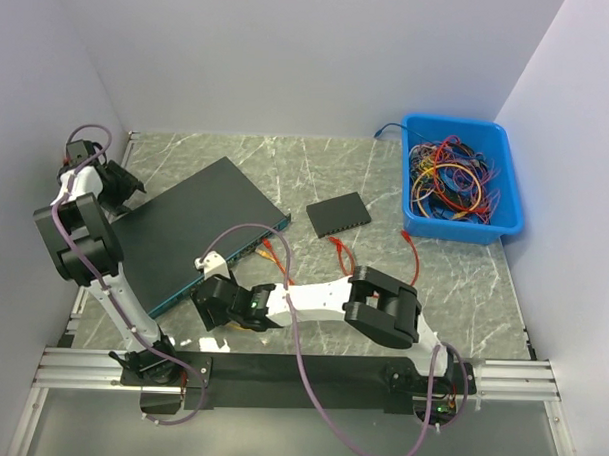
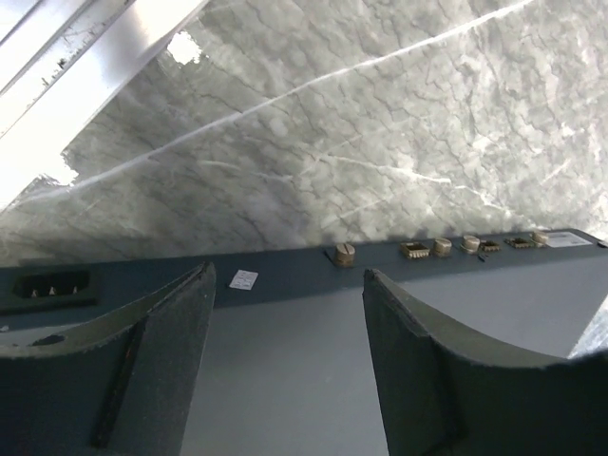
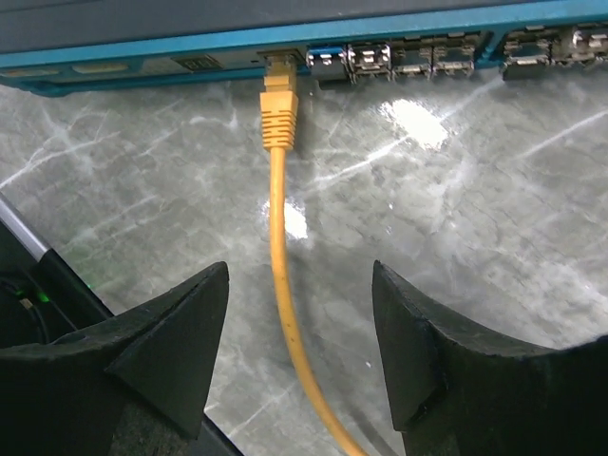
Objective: Insert the plug into the switch port
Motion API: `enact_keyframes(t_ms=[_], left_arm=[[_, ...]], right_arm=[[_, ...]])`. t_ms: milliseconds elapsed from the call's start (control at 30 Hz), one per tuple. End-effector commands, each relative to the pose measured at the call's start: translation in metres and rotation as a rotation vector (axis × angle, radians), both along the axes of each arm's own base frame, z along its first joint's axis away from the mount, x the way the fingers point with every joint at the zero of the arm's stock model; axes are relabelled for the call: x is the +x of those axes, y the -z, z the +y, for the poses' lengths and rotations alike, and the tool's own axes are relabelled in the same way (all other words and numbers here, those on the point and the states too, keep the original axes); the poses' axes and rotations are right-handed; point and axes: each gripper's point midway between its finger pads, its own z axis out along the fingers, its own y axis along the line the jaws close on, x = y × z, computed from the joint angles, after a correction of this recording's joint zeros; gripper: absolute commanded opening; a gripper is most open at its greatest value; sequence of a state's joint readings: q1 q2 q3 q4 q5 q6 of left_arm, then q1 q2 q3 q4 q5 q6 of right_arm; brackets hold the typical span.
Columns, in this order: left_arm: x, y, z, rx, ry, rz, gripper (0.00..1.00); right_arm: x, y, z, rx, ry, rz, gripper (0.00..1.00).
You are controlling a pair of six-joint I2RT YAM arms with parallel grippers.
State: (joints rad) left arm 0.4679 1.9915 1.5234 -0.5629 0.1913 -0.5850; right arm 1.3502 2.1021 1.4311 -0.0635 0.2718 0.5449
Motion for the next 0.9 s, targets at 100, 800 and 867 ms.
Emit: enact_keyframes(t_ms=[100,800,867], left_arm=[[-0.023,0.022,-0.007,-0.019,0.019,0.083,0.68],[-0.042,0.056,-0.030,-0.125,0.068,0.161,0.26],[-0.045,0.060,-0.034,-0.136,0.076,0.172,0.22]], right_arm=[[0.010,-0.015,0.019,0.040,0.002,-0.031,0.63],[0.026,-0.001,0.046,0.036,0.004,-0.009,0.00],[0.027,-0.001,0.048,0.036,0.007,-0.007,0.00]])
